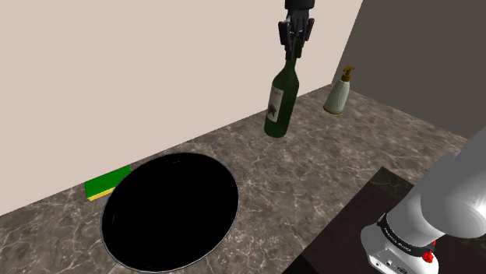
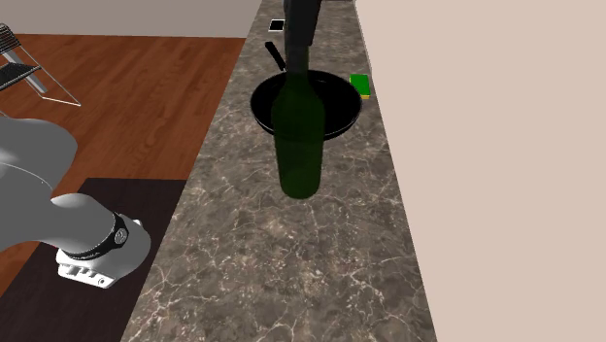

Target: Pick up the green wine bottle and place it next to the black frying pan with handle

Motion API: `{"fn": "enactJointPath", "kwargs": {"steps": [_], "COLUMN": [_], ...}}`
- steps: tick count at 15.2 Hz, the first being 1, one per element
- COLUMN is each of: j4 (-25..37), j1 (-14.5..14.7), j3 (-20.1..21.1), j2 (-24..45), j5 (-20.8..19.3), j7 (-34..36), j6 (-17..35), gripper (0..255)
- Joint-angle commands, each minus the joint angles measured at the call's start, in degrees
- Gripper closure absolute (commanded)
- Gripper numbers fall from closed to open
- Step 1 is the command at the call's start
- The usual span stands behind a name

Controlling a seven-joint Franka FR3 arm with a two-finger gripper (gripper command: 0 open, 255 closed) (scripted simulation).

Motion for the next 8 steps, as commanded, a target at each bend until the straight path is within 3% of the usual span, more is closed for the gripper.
{"fn": "enactJointPath", "kwargs": {"steps": [1,8], "j4": [-4.43,-13.0], "j1": [1.06,4.51], "j3": [1.1,5.51], "j2": [-3.58,-11.73], "j5": [0.69,3.61], "j7": [2.32,10.38], "j6": [0.9,1.65], "gripper": [255,255]}}
